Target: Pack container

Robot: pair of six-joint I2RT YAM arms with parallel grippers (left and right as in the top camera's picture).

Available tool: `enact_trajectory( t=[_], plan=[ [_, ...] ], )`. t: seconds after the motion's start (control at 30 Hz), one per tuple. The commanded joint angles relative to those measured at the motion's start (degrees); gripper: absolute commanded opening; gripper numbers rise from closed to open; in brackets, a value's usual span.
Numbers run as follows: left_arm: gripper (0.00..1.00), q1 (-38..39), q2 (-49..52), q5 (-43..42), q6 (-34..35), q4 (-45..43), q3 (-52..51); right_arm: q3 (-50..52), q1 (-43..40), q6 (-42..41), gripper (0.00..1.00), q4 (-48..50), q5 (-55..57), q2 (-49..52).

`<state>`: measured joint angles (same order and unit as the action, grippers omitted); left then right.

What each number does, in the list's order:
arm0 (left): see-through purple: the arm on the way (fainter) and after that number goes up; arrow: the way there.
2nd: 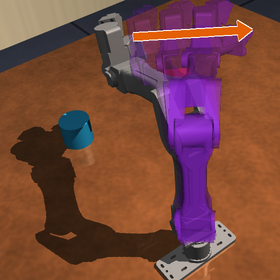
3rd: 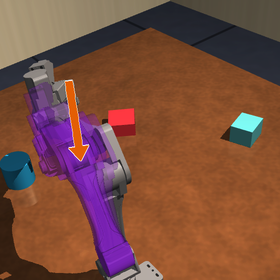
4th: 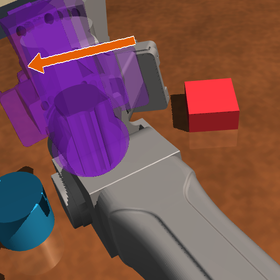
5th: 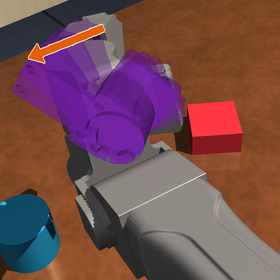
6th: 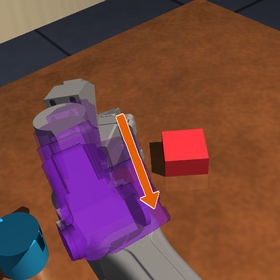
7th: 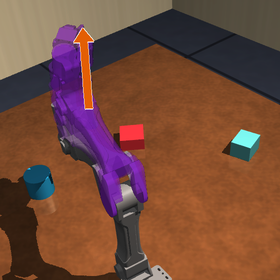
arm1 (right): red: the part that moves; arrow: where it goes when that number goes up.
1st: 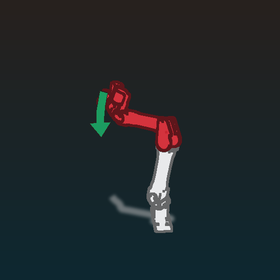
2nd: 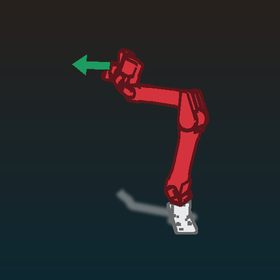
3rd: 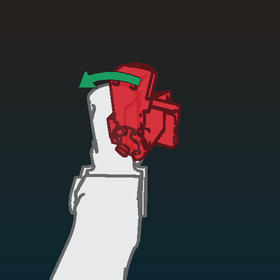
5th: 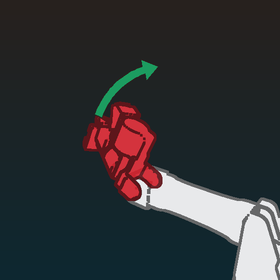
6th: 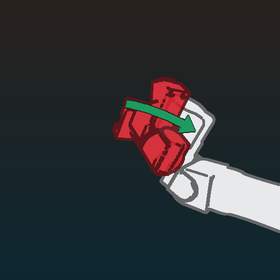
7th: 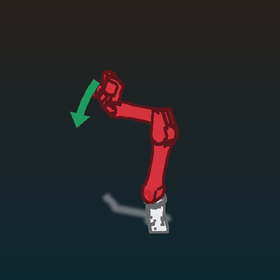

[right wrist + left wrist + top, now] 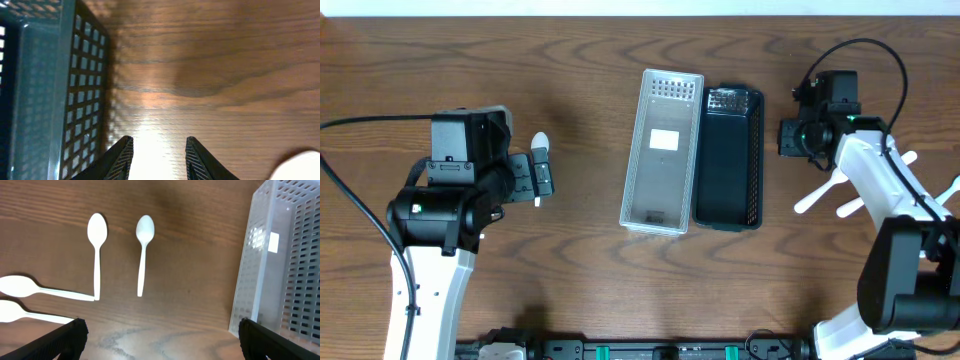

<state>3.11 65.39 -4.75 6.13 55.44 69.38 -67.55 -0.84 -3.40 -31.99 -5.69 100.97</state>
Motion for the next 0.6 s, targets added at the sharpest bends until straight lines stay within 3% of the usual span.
enact_trajectory(
  t=[0.0,0.57],
  plan=[
    [0.98,0.17,0.0,-0.2,-0.55,0.59,1.36,-0.92,0.92,-0.39,0.38,0.48,-6.36,1.99],
    [0.98,0.17,0.0,-0.17,-0.55,1.16,1.36,-0.92,2.58,-0.44,0.37,6.01,-18.08,3.17]
  ],
)
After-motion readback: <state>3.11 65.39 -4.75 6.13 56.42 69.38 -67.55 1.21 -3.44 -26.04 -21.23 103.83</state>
